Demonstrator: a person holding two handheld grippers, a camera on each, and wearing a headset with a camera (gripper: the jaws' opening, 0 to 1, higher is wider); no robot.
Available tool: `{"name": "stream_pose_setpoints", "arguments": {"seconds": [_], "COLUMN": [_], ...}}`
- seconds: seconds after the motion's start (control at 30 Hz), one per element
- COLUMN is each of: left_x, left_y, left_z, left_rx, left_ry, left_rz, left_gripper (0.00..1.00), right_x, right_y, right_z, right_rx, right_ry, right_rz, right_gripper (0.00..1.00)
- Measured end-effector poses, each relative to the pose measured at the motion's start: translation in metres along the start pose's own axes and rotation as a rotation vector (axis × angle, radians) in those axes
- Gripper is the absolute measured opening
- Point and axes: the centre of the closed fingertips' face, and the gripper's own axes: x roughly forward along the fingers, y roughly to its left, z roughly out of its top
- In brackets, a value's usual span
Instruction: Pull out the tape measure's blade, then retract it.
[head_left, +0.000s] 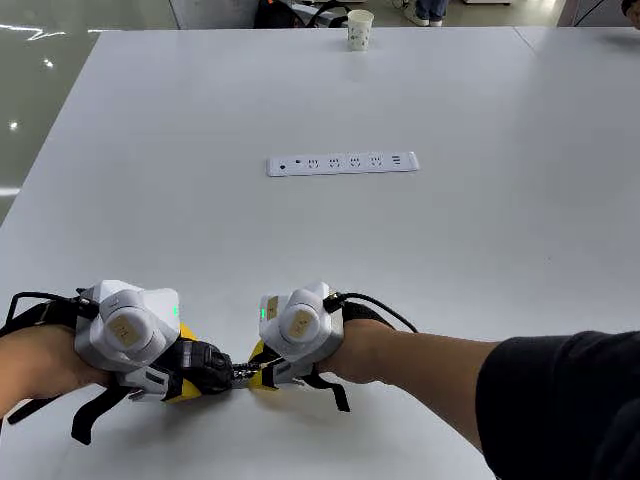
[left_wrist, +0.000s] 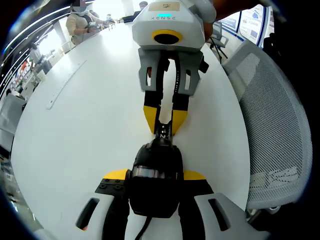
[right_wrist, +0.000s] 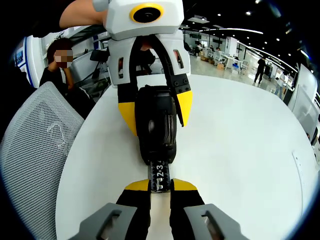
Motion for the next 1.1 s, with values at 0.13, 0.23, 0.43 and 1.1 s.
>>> {"name": "stream_pose_setpoints", "arguments": {"seconds": [0.13, 0.23, 0.43, 1.1], "left_x": [0.000, 0.000, 0.000, -0.002], "left_y": [0.000, -0.001, -0.001, -0.002], "left_z": [0.000, 0.000, 0.001, 0.002], "left_rx": [0.000, -0.002, -0.004, -0.009], "left_ry": [0.000, -0.001, 0.000, 0.000], "left_rz": [0.000, -0.001, 0.001, 0.002], "left_gripper": [0.32, 0.32, 0.32, 0.32], "right_x": [-0.002, -0.004, -0.007, -0.015], "right_y": [0.001, 0.002, 0.001, 0.001], "right_z": [-0.003, -0.005, -0.008, -0.016], "right_rx": [0.005, 0.006, 0.011, 0.022], "right_ry": [0.001, 0.004, 0.005, 0.014], "right_rz": [0.001, 0.001, 0.000, -0.007], "right_gripper": [0.10, 0.10, 0.10, 0.10]}}
